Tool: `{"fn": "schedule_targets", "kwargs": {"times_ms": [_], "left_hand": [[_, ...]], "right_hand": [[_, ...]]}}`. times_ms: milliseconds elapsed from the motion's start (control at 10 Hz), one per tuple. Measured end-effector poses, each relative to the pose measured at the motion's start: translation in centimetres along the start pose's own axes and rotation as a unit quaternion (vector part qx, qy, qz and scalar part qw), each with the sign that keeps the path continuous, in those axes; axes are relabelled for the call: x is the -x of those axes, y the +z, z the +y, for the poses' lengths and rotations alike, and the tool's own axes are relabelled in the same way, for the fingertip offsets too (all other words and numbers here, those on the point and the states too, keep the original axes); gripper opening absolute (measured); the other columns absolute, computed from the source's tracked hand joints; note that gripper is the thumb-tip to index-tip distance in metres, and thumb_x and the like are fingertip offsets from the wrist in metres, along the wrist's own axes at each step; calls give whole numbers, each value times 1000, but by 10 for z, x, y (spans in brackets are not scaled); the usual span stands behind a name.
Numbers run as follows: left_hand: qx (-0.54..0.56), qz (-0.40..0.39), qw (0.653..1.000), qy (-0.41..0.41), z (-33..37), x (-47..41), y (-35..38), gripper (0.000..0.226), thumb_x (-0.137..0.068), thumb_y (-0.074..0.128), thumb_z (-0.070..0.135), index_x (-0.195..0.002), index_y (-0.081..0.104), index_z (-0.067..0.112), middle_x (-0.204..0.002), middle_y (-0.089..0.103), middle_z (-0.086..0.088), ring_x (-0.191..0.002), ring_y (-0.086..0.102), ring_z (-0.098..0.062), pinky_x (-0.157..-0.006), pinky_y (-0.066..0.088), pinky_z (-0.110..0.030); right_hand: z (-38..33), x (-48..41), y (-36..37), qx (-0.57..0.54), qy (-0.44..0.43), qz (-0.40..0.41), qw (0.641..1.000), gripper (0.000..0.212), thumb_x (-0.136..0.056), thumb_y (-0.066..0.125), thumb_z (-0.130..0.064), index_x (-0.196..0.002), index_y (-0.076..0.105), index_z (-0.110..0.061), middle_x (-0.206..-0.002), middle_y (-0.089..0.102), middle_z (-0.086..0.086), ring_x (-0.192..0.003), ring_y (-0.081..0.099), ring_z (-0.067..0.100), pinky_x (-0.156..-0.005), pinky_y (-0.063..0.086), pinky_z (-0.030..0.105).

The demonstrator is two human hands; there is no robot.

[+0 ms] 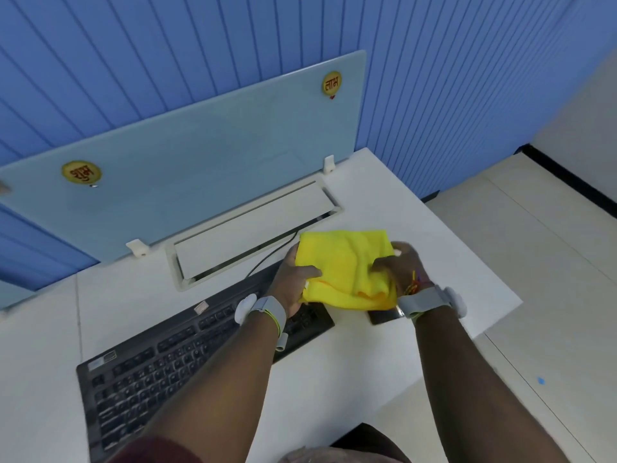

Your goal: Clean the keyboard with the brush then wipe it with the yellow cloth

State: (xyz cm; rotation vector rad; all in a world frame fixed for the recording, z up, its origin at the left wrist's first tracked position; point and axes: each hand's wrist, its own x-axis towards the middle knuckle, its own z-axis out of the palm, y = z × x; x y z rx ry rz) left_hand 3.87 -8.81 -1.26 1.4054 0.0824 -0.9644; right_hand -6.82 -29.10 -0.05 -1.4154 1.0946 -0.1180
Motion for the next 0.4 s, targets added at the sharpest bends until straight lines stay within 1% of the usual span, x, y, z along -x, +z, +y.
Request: {"fn": "schedule_targets", "kwargs": {"times_ms": [100, 200, 300, 400], "left_hand": [[-52, 9, 998, -16, 7, -14, 34, 81, -70, 83, 16, -145, 52, 19, -136, 67, -14, -118, 68, -37, -101, 59, -55], [-156, -16, 984, -82, 4, -9, 50, 54, -85, 85, 22, -124, 49, 12, -120, 63, -13, -99, 63, -28, -91, 56, -44], [-175, -20, 974, -145, -8, -5, 49, 50, -98, 74, 29, -135, 49, 7, -121, 57, -13, -104, 63, -27, -89, 53, -38], [-132, -12, 982, -136, -8, 1, 35, 57, -99, 73, 33, -145, 51, 8, -124, 60, -11, -108, 66, -27, -92, 54, -38]], "right_hand": [[-31, -22, -13, 152, -80, 93, 981, 77, -63, 78, 2, -133, 47, -11, -115, 61, 20, -103, 60, 35, -83, 49, 39], [-39, -28, -13, 283, -68, 192, 937, 73, -71, 72, 0, -136, 45, -18, -124, 61, 16, -113, 57, 37, -90, 45, 44], [-23, -25, -1, 246, -101, 117, 957, 61, -73, 72, -6, -131, 51, -14, -124, 63, 16, -110, 60, 35, -82, 47, 37], [-13, -19, 12, 167, -82, 55, 981, 51, -75, 71, -6, -124, 56, -9, -118, 65, 17, -100, 63, 32, -72, 41, 28]]}}
